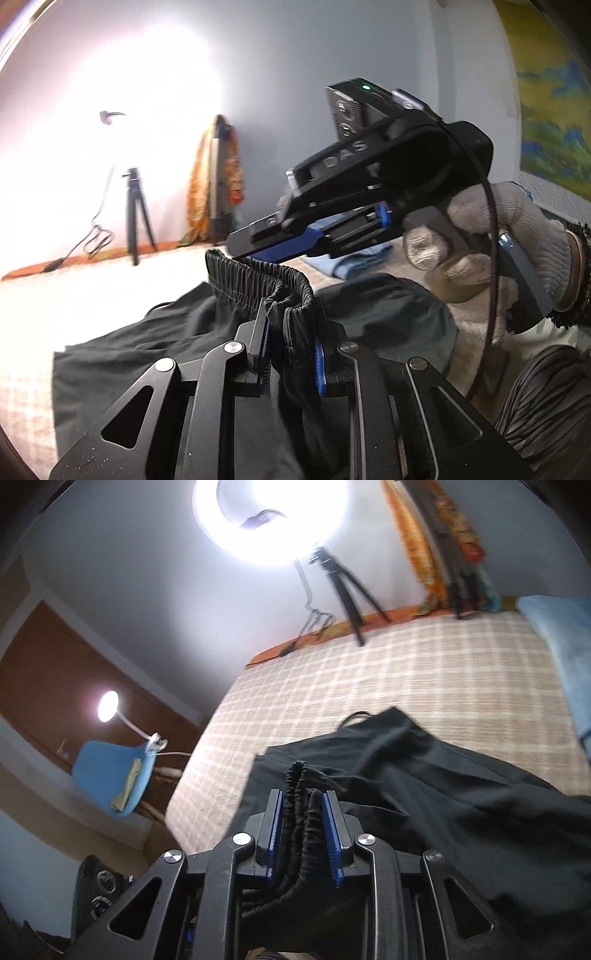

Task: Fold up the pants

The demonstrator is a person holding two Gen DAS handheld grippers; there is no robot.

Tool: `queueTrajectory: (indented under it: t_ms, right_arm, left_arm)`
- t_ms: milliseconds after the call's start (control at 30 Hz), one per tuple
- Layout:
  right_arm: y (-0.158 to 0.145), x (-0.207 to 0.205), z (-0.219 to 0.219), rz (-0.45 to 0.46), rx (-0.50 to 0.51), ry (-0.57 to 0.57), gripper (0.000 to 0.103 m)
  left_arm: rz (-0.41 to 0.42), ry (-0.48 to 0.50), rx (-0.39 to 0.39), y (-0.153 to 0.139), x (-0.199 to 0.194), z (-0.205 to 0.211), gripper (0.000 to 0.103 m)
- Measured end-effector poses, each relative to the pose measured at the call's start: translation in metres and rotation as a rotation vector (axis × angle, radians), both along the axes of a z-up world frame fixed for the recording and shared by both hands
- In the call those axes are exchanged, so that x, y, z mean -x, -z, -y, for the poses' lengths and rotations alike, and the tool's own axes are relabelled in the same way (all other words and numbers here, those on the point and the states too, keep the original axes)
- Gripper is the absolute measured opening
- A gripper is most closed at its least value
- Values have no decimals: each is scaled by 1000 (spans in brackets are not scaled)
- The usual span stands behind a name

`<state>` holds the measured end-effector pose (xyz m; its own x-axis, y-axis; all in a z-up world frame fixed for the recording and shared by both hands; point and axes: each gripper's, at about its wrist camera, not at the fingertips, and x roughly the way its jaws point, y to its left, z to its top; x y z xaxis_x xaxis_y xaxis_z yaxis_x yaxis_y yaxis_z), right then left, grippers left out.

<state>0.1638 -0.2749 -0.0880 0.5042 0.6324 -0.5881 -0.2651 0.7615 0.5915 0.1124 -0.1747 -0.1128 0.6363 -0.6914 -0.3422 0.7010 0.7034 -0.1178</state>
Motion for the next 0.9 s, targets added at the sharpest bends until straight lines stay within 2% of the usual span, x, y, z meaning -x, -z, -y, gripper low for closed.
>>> queueTrajectory:
  t_ms: [67,133,200,400,533,600,667,833,900]
  right_arm:
    - [-3,-3,-9,-4,-2,-25,26]
    - [-4,-3,-14,1,18,-32,33]
    - [-1,-3,-13,-4,23,-30,33]
    - [15,-8,0,-72,-15,6,39]
    - [19,-9,3,-108,-56,-9,43]
    - [17,-8,2,-114,-53,-28,48]
    - [16,-8,1,-138,-38,-40,58]
    - [21,-10,3,-215,55,-43,63]
    - [24,-8,7,-242,145,-23,63]
  left_arm:
    - [-21,-26,28,1,-6,-15,17]
    - [-66,-62,70,5,-16,-32,17]
    - [-93,-90,93,8,-23,-42,17]
    - [-113,-100,101,13,-30,-50,17]
    - [-63,-62,61,9,-19,-31,17]
    - [-44,-37,44,7,-13,-17,16]
    - [-23,-6,26,5,-8,0,17]
    - [41,60,-44,5,9,42,17]
    - [57,89,-78,8,15,59,17]
